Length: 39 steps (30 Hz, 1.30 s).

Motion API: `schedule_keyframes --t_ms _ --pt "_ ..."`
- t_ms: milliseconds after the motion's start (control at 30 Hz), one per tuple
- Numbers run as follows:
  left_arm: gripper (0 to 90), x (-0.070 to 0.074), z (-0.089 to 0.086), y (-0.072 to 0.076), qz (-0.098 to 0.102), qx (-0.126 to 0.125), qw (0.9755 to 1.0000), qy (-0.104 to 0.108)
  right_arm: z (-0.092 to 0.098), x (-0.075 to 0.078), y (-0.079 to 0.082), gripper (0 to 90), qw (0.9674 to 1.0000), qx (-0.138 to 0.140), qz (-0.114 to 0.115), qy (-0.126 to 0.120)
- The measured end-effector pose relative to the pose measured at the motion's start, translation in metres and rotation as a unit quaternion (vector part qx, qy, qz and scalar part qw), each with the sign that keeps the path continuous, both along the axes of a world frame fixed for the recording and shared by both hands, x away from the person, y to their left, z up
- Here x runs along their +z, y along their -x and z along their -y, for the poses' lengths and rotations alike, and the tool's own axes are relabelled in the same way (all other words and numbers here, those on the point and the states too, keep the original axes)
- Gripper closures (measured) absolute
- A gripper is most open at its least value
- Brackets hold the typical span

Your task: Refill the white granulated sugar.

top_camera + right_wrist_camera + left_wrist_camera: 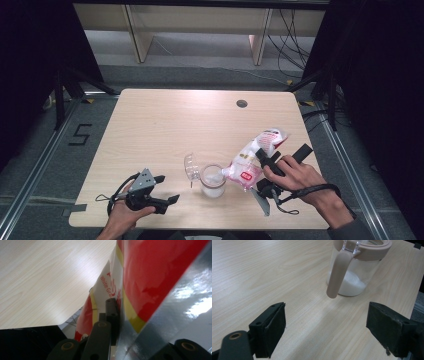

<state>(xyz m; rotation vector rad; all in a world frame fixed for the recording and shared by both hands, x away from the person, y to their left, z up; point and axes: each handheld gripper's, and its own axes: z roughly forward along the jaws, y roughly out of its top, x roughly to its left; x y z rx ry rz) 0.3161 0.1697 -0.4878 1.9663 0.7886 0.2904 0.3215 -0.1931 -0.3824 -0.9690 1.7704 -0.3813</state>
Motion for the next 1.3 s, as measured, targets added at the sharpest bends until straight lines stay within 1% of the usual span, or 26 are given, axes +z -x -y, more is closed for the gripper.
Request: schedule_keyframes --t_ms 133,300,367,433,500,533,567,600,633,700,767,800,833,867,900,933,967,1000,1033,1067,1133,1167,1200,1233,1267,1300 --pt "15.5 -0.001 0.001 0.001 -0.007 0.006 0.9999 0.006 0.000 0.000 0.000 88.0 1.0000 0.002 0.000 -0.001" --pt "15.5 0.000 0.001 0.001 -0.010 0.005 0.9999 0.003 0.000 0.000 -0.001 88.0 1.0000 0.001 0.000 -0.001" --pt "15.5 -0.001 0.001 0.001 -0.007 0.006 0.9999 0.006 0.001 0.000 -0.001 88.0 1.0000 -0.001 -0.004 -0.008" --pt "15.5 0.001 0.000 0.000 -0.001 -0.001 1.0000 -0.002 0.002 -0.001 0.000 88.0 0.9999 -0.002 -0.003 -0.009" --pt "15.5 0.001 0.000 0.000 -0.001 0.000 1.0000 -0.002 0.002 -0.001 0.000 88.0 0.9999 0.000 -0.005 -0.012" --pt "15.5 0.001 0.000 0.000 -0.002 0.000 1.0000 -0.002 0.002 -0.002 -0.001 88.0 0.9998 0.000 -0.007 -0.019" --pt "15.5 0.000 0.000 0.000 -0.002 0.000 1.0000 -0.001 0.004 -0.005 -0.001 88.0 0.9991 -0.006 -0.016 -0.038" --pt "15.5 0.000 0.000 0.001 -0.005 0.002 1.0000 0.001 0.005 -0.005 -0.001 88.0 0.9988 -0.005 -0.019 -0.044" --pt "15.5 0.000 0.001 0.001 -0.009 0.005 0.9999 0.004 0.004 -0.003 -0.002 88.0 0.9996 -0.005 -0.013 -0.025" --pt "15.5 0.000 0.001 0.001 -0.006 0.005 1.0000 0.004 0.005 -0.004 -0.002 88.0 0.9992 -0.009 -0.019 -0.033" --pt "15.5 0.000 0.000 0.000 -0.002 0.001 1.0000 -0.004 0.007 -0.005 -0.003 88.1 0.9989 0.005 -0.015 -0.045" --pt "15.5 0.000 0.000 0.000 -0.002 0.000 1.0000 -0.004 0.008 -0.006 -0.005 88.0 0.9980 -0.003 -0.033 -0.053" --pt "15.5 0.000 0.001 0.001 -0.010 0.007 0.9999 0.002 0.011 -0.006 -0.005 88.1 0.9972 0.011 -0.014 -0.073" --pt "15.5 0.000 0.001 0.001 -0.010 0.004 0.9999 0.003 0.011 -0.006 -0.005 88.1 0.9972 0.011 -0.014 -0.073" --pt "15.5 -0.001 0.001 0.001 -0.007 0.006 0.9999 0.007 0.010 -0.004 -0.008 88.1 0.9975 0.027 -0.018 -0.063" --pt "15.5 -0.001 0.001 0.001 -0.009 0.006 0.9999 0.006 0.013 -0.007 -0.007 88.1 0.9951 -0.005 -0.040 -0.091" --pt "15.5 0.000 0.001 0.001 -0.010 0.005 0.9999 0.004 0.015 -0.007 -0.007 88.1 0.9925 -0.009 -0.045 -0.113" --pt "15.5 0.000 0.001 0.001 -0.007 0.006 1.0000 0.000 0.015 -0.007 -0.007 88.1 0.9925 -0.009 -0.045 -0.113" --pt "15.5 0.000 0.000 0.000 -0.005 0.003 1.0000 -0.002 0.016 -0.006 -0.008 88.0 0.9915 -0.006 -0.045 -0.121" --pt "15.5 0.000 0.001 0.001 -0.010 0.008 0.9999 0.002 0.017 -0.007 -0.009 88.1 0.9905 -0.009 -0.049 -0.128" --pt "15.5 0.000 0.001 0.001 -0.010 0.007 0.9999 0.001 0.017 -0.009 -0.010 88.1 0.9890 -0.007 -0.051 -0.139" --pt "15.5 0.000 0.001 0.001 -0.010 0.004 0.9999 0.003 0.017 -0.011 -0.011 88.1 0.9868 -0.014 -0.062 -0.149" --pt "15.5 0.000 0.001 0.001 -0.010 0.005 0.9999 0.003 0.017 -0.011 -0.013 88.1 0.9850 -0.008 -0.068 -0.159" --pt "15.5 0.000 0.001 0.001 -0.010 0.005 0.9999 0.004 0.019 -0.014 -0.013 88.1 0.9797 -0.023 -0.075 -0.184" --pt "15.5 0.000 0.001 0.001 -0.008 0.005 0.9999 0.003 0.019 -0.012 -0.015 88.1 0.9788 -0.012 -0.076 -0.189" --pt "15.5 -0.001 0.000 0.000 -0.008 0.005 0.9999 0.004 0.021 -0.013 -0.016 88.1 0.9766 -0.010 -0.078 -0.200"
